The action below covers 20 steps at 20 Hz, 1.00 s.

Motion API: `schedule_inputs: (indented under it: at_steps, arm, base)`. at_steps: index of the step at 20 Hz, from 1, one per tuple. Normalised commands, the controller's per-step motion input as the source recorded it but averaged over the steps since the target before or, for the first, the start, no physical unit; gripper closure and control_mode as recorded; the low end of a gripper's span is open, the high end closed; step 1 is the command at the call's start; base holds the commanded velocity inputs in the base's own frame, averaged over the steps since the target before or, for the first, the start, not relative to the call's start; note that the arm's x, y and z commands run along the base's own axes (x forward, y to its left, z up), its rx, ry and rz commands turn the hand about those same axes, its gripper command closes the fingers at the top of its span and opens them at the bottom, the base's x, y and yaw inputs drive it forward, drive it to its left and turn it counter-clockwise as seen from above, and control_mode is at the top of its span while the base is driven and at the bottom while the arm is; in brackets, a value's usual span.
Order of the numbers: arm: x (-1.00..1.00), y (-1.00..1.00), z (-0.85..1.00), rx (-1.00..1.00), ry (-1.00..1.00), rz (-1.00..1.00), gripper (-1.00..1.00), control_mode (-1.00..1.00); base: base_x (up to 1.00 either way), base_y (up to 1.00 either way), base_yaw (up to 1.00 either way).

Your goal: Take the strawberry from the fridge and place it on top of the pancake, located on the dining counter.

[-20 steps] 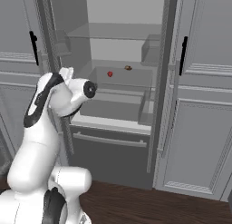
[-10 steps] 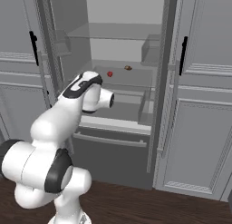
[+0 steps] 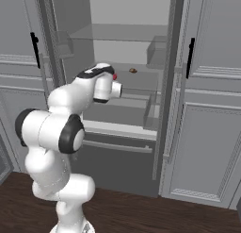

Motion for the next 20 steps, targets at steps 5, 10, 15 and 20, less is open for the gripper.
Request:
schedule_inputs:
  at_steps: [5, 10, 15, 20]
  arm:
    - [0.63, 0.38, -0.03, 0.00, 0.01, 0.17, -1.00, -1.00]
    - [0.56, 0.34, -0.04, 0.00, 0.01, 0.14, -1.00, -1.00]
    - [0.06, 0.57, -0.09, 0.00, 0.00, 0.07, -1.00, -1.00]
    - [-0.13, 0.65, 0.00, 0.00, 0.00, 0.00, -1.00, -1.00]
  base:
    - [0.00, 0.00, 0.00]
    - [0.00, 0.00, 0.00]
    - [0.00, 0.00, 0.00]
    - [0.00, 0.00, 0.00]
